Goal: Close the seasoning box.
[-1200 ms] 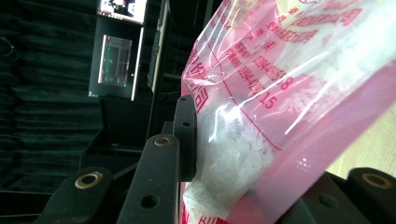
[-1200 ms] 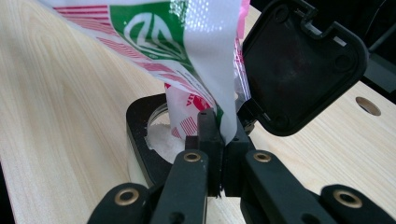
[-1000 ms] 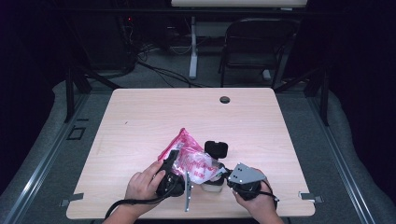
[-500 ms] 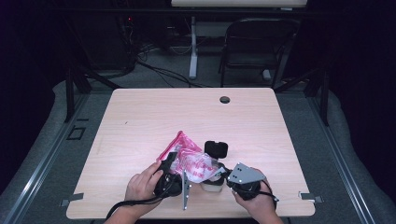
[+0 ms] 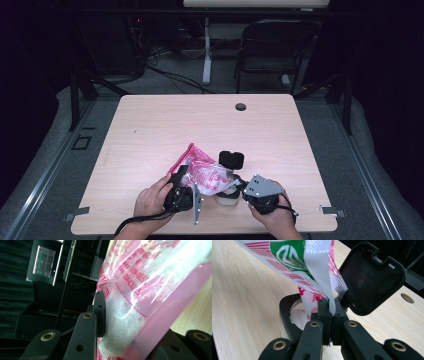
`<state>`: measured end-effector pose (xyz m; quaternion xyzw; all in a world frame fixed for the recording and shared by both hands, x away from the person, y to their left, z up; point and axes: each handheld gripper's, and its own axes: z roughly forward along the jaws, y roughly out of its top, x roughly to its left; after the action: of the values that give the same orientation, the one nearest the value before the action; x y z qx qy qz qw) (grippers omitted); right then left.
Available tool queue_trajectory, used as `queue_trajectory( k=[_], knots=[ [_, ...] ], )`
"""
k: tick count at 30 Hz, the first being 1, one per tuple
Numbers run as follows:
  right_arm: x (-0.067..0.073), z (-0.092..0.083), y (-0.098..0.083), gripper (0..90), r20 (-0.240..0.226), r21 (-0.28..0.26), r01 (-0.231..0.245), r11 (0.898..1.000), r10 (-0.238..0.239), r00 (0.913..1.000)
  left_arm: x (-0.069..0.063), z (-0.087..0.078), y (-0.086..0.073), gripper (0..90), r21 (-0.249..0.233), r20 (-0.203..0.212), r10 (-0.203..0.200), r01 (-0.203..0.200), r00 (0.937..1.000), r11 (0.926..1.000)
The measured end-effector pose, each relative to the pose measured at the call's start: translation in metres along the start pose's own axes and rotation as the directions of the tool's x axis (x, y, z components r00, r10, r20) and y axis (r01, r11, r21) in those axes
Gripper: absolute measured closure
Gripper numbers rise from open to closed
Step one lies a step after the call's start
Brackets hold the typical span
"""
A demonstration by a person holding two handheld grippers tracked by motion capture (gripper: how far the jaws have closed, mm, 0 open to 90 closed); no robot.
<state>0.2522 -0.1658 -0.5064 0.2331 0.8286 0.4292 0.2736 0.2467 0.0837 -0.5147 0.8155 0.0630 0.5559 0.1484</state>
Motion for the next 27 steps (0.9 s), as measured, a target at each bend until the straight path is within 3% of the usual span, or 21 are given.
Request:
queue_trajectory(
  k=[14, 27],
  knots=[
    [0.001, 0.000, 0.002, 88.6, 0.007, -0.007, 0.006, 1.000, -0.006, 1.0000, -0.004, 0.002, -0.006, 75.3, 0.006, 0.038, -0.049, 0.049, 0.9981, 0.9988],
    [0.002, 0.001, 0.004, 88.5, 0.009, -0.011, 0.013, 1.000, -0.013, 0.9999, -0.008, 0.004, -0.011, 75.7, 0.016, 0.075, -0.100, 0.100, 0.9921, 0.9949]
  ],
)
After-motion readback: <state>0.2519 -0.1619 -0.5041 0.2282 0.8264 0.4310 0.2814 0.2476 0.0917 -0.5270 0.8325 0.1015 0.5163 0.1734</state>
